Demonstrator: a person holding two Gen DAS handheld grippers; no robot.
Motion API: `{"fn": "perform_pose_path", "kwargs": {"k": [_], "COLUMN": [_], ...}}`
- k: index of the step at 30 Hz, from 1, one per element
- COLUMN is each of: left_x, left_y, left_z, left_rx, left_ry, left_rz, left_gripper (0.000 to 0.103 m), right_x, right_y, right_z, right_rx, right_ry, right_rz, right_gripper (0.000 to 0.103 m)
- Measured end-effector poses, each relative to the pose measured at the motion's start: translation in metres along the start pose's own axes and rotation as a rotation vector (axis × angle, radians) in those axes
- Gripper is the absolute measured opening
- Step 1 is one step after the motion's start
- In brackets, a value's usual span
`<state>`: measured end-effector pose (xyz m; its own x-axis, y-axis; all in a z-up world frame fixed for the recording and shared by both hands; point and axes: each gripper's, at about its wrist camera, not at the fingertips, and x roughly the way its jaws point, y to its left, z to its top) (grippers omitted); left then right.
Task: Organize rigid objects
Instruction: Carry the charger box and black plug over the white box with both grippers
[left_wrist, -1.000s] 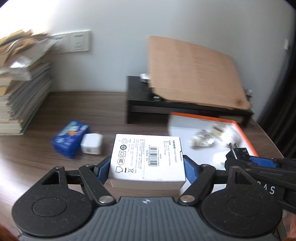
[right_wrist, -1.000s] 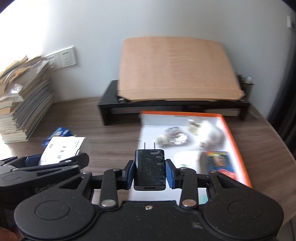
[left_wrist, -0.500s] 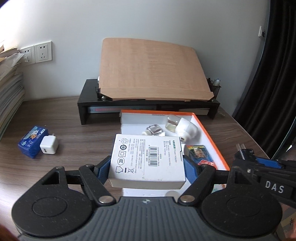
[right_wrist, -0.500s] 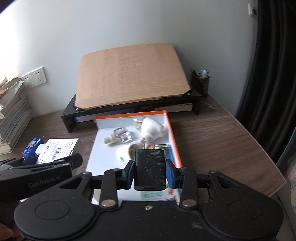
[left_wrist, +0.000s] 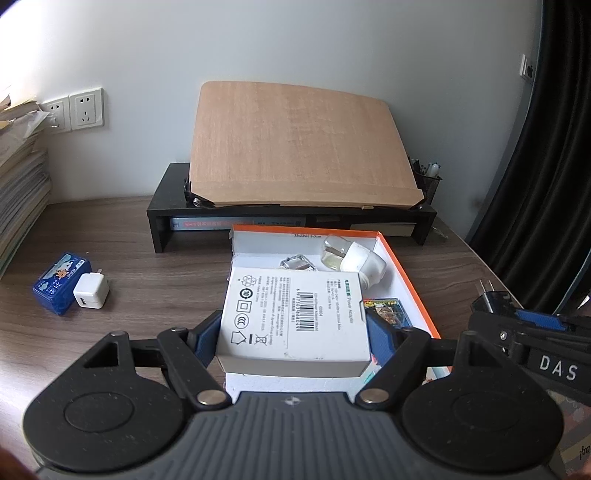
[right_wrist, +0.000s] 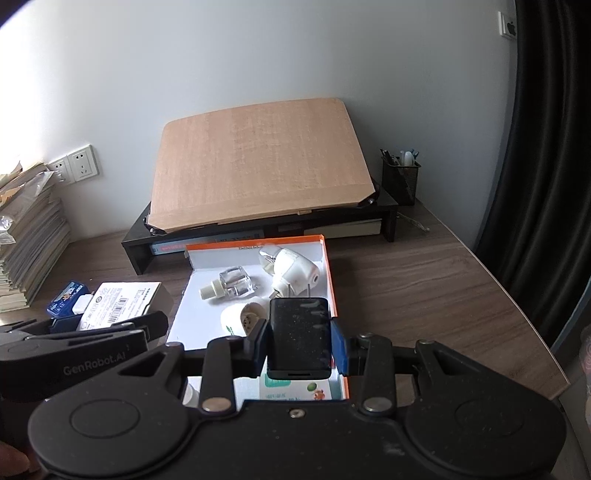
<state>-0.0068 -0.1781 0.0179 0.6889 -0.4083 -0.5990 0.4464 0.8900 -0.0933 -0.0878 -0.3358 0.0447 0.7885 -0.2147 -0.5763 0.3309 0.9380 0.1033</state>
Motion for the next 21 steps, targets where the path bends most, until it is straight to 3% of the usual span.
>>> {"fn": "perform_pose_path", "kwargs": {"k": [21], "left_x": [0.020], "left_y": [-0.001], "left_z": [0.010], "left_rx": [-0.028], "left_ry": [0.010], "left_rz": [0.025], "left_gripper": [0.080], "right_x": [0.037], "right_y": [-0.008], "right_z": [0.014], "right_rx": [-0.003], "right_ry": [0.018], "right_rz": [0.051], "right_gripper": [0.044]}}
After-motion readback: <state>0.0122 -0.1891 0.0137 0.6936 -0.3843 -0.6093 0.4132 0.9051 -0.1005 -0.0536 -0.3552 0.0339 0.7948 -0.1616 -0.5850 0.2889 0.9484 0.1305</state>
